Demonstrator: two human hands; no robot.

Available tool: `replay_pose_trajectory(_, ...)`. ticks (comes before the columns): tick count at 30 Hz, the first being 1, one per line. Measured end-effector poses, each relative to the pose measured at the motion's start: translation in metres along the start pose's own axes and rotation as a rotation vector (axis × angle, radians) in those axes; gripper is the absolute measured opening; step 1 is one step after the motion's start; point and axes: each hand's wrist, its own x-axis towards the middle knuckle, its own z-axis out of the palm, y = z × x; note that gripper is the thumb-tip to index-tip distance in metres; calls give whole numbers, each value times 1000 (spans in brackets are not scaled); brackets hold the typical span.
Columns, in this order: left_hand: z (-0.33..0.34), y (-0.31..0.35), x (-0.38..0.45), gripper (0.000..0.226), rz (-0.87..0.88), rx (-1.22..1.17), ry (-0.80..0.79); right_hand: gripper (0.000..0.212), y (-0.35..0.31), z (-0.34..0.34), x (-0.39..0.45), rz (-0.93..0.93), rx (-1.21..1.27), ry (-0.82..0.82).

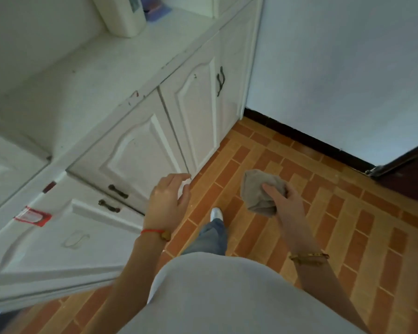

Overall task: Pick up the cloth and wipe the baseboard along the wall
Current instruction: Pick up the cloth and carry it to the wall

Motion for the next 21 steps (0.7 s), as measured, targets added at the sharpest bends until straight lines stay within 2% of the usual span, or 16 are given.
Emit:
replay_pose_trajectory(7, 17, 16, 176, 49, 106, -42, -56, 25, -75, 30, 125, -62, 50, 89)
replay_pose_trajectory(10, 24, 22, 240, 48, 169, -42, -99, 19, -105, 38, 166, -84, 85, 136)
replay_pose_trajectory(16, 44, 36, 343, 40, 248, -26, -191, 26, -129, 40, 236, -54, 114, 237)
replay_pose_trajectory(21, 76, 48, 420, 32, 292, -13, -203, 32, -141, 37, 305, -32, 129, 278)
